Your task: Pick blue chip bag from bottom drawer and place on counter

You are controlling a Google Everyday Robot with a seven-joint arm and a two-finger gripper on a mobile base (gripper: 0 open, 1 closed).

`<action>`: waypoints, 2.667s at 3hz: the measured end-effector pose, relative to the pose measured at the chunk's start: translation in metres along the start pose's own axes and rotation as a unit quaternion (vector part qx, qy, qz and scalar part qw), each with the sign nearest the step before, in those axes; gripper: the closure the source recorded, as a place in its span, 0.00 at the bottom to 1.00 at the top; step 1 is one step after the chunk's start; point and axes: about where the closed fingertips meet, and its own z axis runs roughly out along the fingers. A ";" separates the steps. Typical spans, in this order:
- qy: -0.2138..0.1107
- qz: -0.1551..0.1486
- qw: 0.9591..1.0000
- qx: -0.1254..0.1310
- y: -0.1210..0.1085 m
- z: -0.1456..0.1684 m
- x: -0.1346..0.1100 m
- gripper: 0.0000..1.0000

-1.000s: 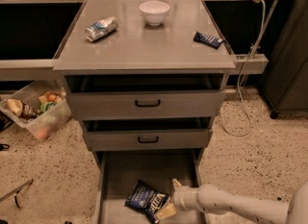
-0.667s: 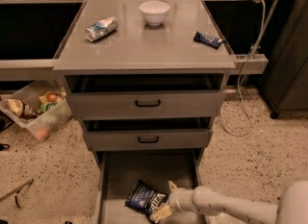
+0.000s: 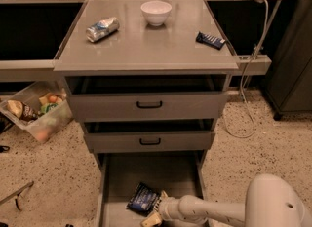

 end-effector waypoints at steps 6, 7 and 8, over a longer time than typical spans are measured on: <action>-0.002 0.018 1.000 0.004 0.012 0.013 -0.019 1.00; -0.049 0.001 0.998 -0.036 0.044 -0.075 -0.091 1.00; -0.089 -0.019 0.995 -0.051 0.052 -0.179 -0.165 1.00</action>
Offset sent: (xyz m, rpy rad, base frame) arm 0.0068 0.0486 -0.0603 -0.0395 0.0640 -0.0507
